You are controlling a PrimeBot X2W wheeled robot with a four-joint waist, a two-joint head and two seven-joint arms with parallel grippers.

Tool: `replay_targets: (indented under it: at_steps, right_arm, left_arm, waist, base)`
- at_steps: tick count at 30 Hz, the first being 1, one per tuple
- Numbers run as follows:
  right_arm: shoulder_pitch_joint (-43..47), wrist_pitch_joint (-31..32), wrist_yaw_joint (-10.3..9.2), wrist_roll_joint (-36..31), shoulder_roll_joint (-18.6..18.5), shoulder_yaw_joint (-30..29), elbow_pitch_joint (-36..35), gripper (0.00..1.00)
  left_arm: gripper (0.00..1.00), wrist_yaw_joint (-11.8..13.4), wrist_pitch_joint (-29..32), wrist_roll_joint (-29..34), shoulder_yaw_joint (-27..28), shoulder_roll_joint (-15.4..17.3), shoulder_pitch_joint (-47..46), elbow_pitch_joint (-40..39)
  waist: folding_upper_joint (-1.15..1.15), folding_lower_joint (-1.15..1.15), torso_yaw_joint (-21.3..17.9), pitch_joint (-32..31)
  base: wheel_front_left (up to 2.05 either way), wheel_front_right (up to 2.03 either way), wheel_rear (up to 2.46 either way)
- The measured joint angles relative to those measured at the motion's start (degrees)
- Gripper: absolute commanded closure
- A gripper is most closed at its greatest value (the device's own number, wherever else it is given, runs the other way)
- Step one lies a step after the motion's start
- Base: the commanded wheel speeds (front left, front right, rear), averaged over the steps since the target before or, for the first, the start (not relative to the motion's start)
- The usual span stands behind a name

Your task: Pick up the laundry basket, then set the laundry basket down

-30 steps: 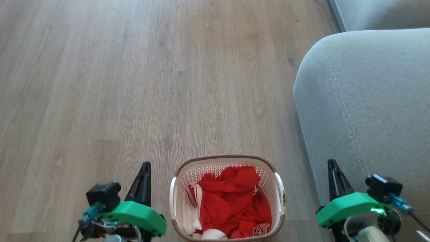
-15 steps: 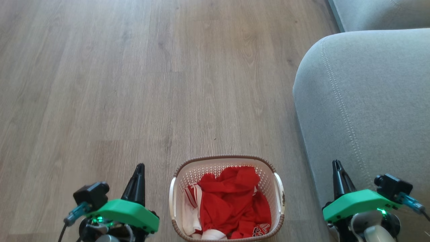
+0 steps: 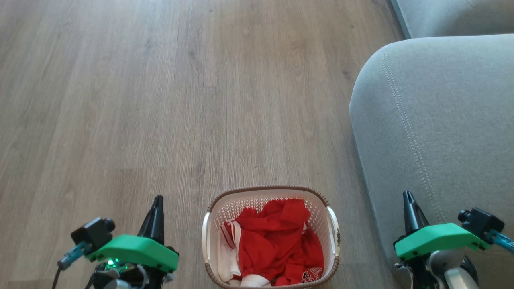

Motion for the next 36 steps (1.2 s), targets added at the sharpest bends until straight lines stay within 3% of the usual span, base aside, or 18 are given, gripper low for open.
replay_targets:
  at_steps: [36]
  right_arm:
    - [-0.3, 5.8, 0.00, 20.5, -0.1, -4.0, 0.6, 1.00]
  left_arm:
    - [1.00, -2.0, 5.4, -21.6, 5.5, 0.1, -1.3, 0.7]
  waist:
    - [0.00, 0.00, -0.4, -0.3]
  base:
    - [0.00, 0.00, 0.00]
